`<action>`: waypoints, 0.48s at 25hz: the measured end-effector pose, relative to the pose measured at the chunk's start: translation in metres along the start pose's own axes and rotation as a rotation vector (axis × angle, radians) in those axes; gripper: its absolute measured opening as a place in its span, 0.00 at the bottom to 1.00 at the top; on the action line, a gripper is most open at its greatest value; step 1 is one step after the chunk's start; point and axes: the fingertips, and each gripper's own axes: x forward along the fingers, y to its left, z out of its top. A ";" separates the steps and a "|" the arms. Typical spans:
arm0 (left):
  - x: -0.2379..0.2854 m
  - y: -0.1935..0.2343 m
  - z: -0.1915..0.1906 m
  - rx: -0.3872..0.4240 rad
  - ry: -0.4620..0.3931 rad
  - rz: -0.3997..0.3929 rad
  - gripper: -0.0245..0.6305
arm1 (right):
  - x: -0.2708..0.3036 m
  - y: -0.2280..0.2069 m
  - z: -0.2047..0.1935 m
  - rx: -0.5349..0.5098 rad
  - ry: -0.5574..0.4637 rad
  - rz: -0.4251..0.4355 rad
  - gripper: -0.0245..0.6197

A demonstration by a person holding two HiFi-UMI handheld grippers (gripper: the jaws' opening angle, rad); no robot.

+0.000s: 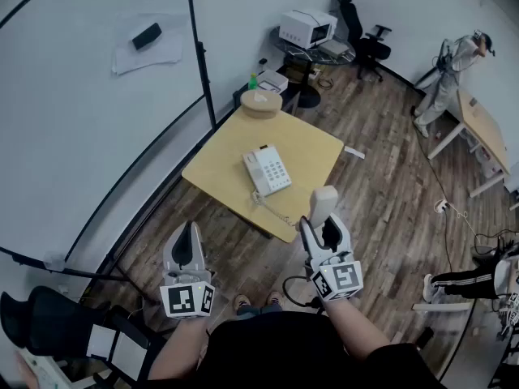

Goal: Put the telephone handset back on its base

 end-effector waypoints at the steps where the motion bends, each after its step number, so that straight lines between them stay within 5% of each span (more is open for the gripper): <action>1: 0.002 0.000 0.000 0.000 -0.001 0.001 0.04 | 0.001 -0.001 -0.001 0.004 -0.002 0.006 0.38; 12: 0.009 -0.010 -0.008 0.006 0.011 0.005 0.04 | 0.008 -0.010 -0.006 0.020 0.002 0.037 0.38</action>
